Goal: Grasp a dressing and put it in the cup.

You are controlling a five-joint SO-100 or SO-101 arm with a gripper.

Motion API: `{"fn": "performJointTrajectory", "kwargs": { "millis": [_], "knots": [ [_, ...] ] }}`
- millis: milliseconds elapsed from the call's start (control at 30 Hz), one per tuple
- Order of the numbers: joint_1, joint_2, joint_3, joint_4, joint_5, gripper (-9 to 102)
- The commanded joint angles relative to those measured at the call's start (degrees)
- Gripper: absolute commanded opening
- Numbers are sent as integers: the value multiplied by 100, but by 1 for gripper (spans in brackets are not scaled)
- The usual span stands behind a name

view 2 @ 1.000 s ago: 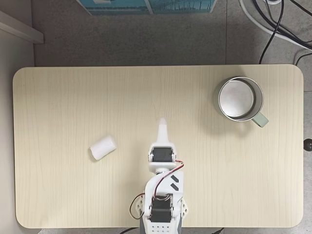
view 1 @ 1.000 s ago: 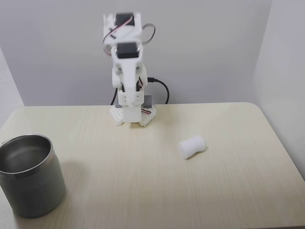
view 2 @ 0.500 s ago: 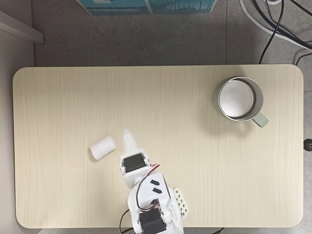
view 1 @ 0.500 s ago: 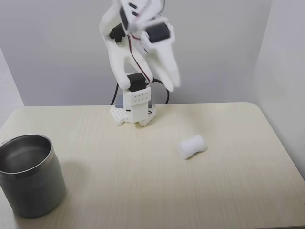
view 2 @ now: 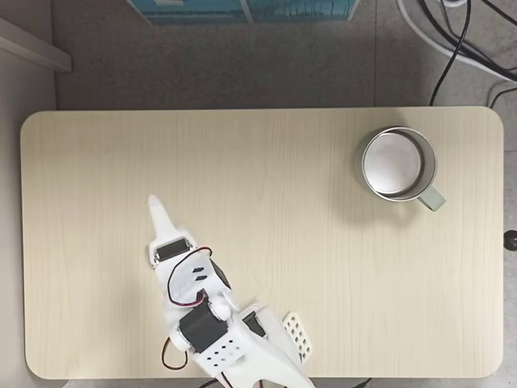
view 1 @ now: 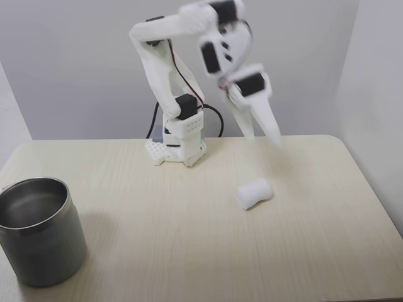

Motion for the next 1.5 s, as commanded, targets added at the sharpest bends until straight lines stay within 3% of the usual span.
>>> {"fn": "performJointTrajectory", "kwargs": {
  "millis": [0, 300, 733, 1233, 1467],
  "knots": [
    [-26, 510, -255, -281, -167, 33],
    [-149, 1758, -923, -1204, -422, 32],
    [-659, 3173, -809, -1617, -686, 29],
    [-580, 3217, -694, -1784, -1362, 0],
    [-554, 3146, -527, -1608, -1362, 0]
  ]
}}
